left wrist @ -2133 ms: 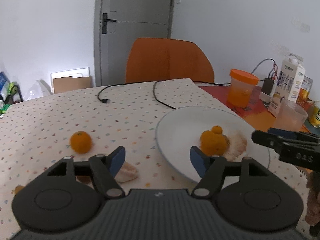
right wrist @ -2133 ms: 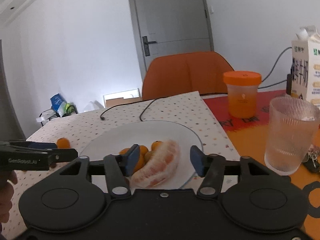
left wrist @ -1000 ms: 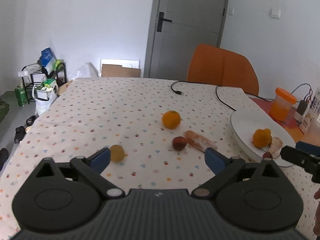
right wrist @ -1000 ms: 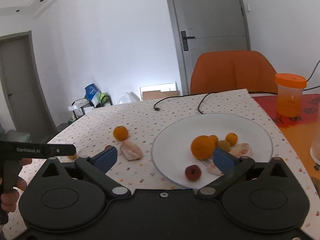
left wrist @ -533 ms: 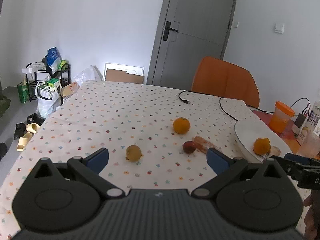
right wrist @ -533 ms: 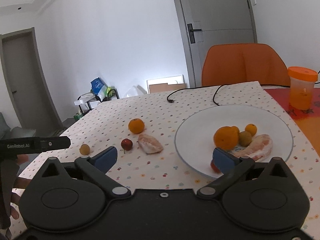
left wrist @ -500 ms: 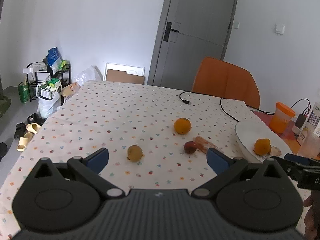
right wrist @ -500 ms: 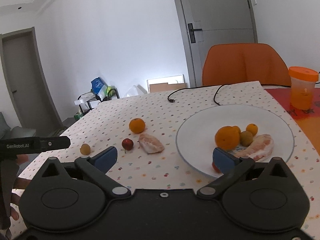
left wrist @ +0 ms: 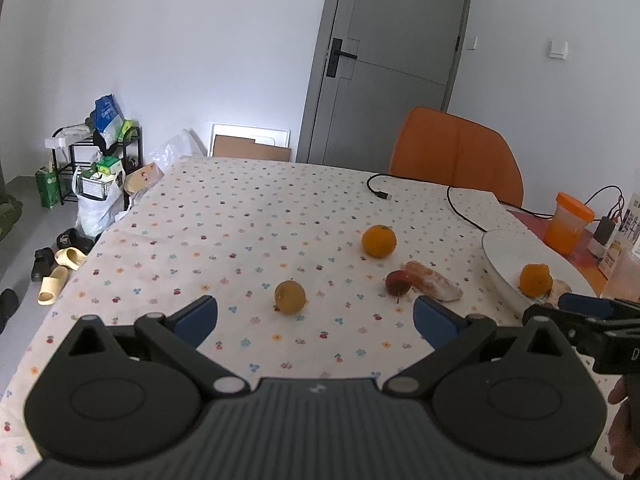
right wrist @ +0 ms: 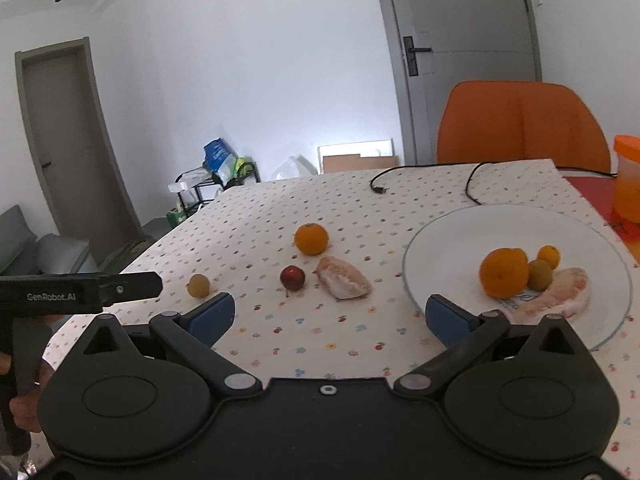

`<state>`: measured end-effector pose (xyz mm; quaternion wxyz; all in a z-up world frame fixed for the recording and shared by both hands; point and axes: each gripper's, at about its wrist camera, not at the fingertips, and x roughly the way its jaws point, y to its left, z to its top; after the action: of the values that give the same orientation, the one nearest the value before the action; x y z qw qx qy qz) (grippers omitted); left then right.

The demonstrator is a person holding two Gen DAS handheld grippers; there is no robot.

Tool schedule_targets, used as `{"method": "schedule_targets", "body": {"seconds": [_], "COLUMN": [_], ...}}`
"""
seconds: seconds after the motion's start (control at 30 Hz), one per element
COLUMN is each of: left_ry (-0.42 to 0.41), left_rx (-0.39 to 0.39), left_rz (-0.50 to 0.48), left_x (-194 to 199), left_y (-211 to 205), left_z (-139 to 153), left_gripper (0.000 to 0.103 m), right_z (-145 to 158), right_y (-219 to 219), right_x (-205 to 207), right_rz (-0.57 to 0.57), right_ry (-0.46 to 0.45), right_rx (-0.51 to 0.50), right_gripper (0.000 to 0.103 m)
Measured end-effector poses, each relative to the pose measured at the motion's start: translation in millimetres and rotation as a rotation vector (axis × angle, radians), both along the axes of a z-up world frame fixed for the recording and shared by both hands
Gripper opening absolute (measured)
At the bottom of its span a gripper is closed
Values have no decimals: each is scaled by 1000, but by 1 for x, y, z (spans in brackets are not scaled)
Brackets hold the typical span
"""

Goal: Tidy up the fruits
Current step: 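Move both open tools back from the plate toward the remaining fruit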

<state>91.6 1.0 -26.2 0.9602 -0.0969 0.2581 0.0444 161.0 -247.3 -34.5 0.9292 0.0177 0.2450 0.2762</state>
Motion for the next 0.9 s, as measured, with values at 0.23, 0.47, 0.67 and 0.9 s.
{"method": "schedule_targets", "body": {"seconds": [0.23,0.47,0.67,0.9], "left_ry": [15,38,20,11], "left_rx": [28,3,-21,-28], "left_rz": [21,37,25,18], "left_x": [3,8,12,19], "left_y": [2,12,21,25], "left_z": [-5,-14,-20,-25], "left_gripper": [103,103,100,92], "right_z": [-3,-6,-12,-17], "right_y": [11,16,24,35], "right_x": [2,9,19,28], "right_rz": [44,58,70,76], "right_ry": [12,28,63,80], "right_rx": [3,24,24,3], "right_gripper": [103,103,90,75]}}
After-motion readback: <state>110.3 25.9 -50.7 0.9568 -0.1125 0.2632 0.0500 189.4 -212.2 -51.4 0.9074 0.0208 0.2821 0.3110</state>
